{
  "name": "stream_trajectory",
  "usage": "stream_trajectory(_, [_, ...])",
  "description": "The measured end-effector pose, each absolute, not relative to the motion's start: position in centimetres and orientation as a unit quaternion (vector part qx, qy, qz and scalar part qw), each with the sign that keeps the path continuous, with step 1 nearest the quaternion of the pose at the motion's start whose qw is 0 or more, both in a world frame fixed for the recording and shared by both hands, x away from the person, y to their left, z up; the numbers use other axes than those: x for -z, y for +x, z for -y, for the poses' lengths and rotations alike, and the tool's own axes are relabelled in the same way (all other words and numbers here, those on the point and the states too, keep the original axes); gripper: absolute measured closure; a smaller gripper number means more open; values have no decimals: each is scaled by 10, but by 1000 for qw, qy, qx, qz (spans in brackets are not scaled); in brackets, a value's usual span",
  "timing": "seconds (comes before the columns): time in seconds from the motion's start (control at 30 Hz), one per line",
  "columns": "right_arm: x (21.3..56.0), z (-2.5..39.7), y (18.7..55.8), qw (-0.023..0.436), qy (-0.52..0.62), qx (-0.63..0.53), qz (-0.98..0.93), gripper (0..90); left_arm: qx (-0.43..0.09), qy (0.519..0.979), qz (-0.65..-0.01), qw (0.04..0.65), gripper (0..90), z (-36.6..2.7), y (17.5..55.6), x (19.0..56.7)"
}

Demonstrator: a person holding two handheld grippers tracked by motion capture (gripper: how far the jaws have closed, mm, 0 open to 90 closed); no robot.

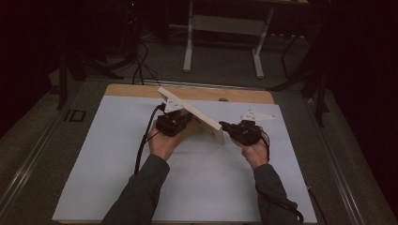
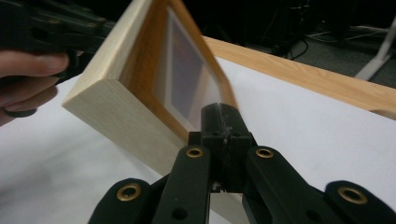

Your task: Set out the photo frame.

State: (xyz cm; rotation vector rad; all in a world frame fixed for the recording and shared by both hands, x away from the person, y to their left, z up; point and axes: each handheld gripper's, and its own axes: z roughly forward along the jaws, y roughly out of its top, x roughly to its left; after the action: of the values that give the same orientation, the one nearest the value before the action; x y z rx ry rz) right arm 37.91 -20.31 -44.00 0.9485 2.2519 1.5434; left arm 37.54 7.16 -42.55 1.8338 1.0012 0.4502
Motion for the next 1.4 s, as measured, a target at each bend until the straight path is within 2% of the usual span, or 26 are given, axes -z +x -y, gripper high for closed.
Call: stream_trajectory(1.4, [439, 186, 365, 107, 283, -531, -791, 899, -174, 768, -378, 486, 900, -80, 381, 427])
